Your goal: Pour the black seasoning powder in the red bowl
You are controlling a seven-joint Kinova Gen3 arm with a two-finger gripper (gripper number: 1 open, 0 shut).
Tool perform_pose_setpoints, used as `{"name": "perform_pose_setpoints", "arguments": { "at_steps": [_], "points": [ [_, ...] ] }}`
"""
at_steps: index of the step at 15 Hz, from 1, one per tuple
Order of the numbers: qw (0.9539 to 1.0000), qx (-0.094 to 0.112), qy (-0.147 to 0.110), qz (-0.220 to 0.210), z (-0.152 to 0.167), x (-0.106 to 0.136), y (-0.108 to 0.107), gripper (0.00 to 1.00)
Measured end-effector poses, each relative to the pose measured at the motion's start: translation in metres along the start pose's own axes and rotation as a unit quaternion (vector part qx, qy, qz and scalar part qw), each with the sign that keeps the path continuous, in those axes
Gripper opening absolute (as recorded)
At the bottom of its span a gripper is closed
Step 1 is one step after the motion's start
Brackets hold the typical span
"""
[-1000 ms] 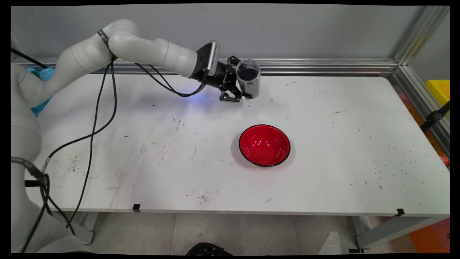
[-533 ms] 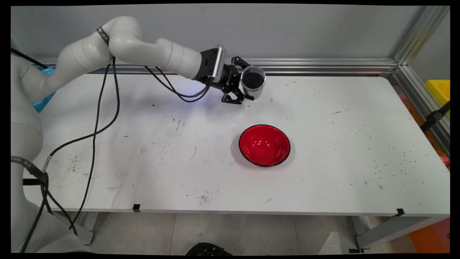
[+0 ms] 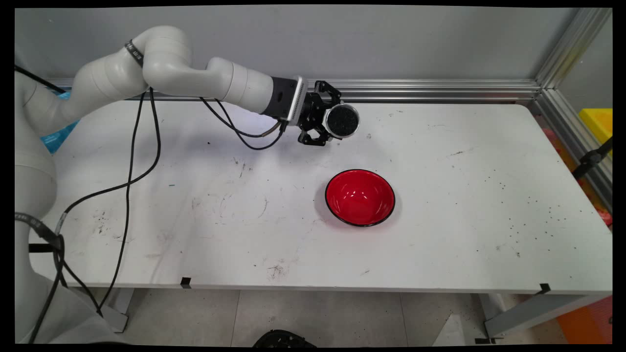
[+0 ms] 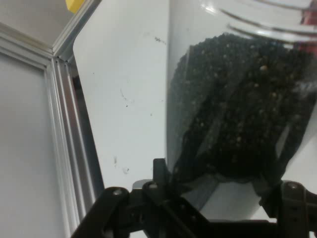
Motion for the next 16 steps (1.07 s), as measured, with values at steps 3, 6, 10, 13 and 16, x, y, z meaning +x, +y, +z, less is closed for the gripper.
{"name": "perform_pose_setpoints", "arguments": {
  "at_steps": [3, 6, 10, 13, 16],
  "points": [
    [0.999, 0.012, -0.01, 0.043, -0.001, 0.001, 0.002, 0.0],
    [0.9959, 0.03, -0.019, 0.083, -0.001, 0.001, 0.002, 0.0],
    [0.99, 0.054, -0.027, 0.128, 0.004, 0.004, 0.002, 0.0],
    [0.9857, 0.069, -0.031, 0.151, 0.009, 0.008, 0.003, 0.0],
    [0.9814, 0.081, -0.034, 0.171, 0.016, 0.013, 0.007, 0.0]
  ]
}}
